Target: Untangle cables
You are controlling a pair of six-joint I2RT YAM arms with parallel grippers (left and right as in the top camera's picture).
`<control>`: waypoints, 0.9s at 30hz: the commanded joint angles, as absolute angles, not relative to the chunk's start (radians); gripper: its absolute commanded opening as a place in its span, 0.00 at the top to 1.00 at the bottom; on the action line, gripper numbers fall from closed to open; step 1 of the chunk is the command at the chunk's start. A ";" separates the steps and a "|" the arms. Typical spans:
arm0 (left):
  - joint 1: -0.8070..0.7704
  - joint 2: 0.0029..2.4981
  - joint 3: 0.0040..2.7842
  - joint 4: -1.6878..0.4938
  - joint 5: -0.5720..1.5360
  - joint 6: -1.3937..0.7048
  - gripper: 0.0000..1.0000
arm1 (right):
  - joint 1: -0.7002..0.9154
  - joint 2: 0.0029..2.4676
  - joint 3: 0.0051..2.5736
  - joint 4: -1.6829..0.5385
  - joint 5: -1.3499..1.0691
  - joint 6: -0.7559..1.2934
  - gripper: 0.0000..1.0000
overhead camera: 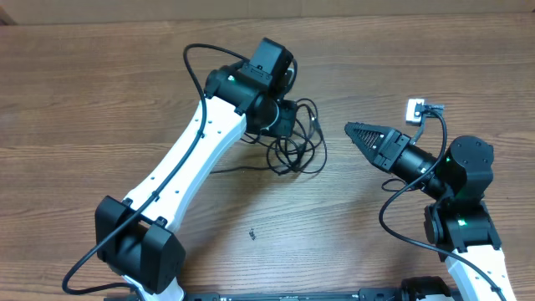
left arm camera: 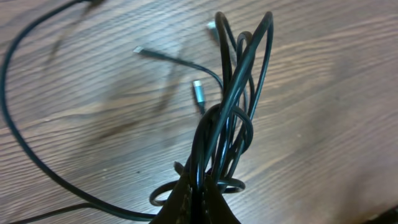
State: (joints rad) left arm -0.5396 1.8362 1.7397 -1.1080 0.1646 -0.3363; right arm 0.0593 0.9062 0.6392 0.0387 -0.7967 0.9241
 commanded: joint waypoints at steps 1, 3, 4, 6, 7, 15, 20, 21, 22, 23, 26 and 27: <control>-0.556 1.811 1.742 -1.102 0.208 -0.392 0.96 | 0.056 0.899 0.650 -0.004 -0.810 0.905 0.96; -0.556 1.811 1.742 -1.102 0.208 -0.449 0.96 | 0.058 0.899 0.650 -0.063 -0.810 0.850 0.86; -0.556 1.811 1.742 -1.100 0.208 -0.469 0.96 | 0.059 0.899 0.650 -0.101 -0.809 0.813 0.78; -0.556 1.811 1.742 -1.098 0.227 -0.525 0.96 | 0.059 0.900 0.650 -0.234 -0.809 0.667 0.53; -0.556 1.811 1.742 -1.098 0.250 -0.542 0.96 | 0.059 0.900 0.650 -0.287 -0.803 0.601 0.37; -0.567 1.811 1.742 -1.095 0.408 -0.547 0.96 | 0.064 0.964 0.647 -0.488 -0.719 0.409 0.13; -0.578 1.811 1.742 -1.096 0.448 -0.580 0.96 | 0.107 1.024 0.647 -0.476 -0.718 0.353 0.15; -0.579 1.811 1.742 -1.097 0.448 -0.588 0.96 | 0.115 1.036 0.647 -0.475 -0.719 0.335 0.15; -0.582 1.811 1.742 -1.097 0.453 -0.588 0.96 | 0.125 1.047 0.647 -0.474 -0.715 0.323 0.16; -0.583 1.811 1.742 -1.097 0.461 -0.588 0.96 | 0.131 1.055 0.647 -0.473 -0.715 0.308 0.17; -0.585 1.811 1.742 -1.097 0.493 -0.588 0.96 | 0.145 1.070 0.647 -0.474 -0.696 0.274 0.20; -0.585 1.811 1.742 -1.097 0.498 -0.589 0.96 | 0.146 1.072 0.647 -0.474 -0.688 0.270 0.20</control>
State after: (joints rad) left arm -0.5766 1.8362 1.7397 -1.0996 0.4347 -0.5690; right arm 0.1356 1.0664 0.6407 -0.4820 -0.7162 0.3328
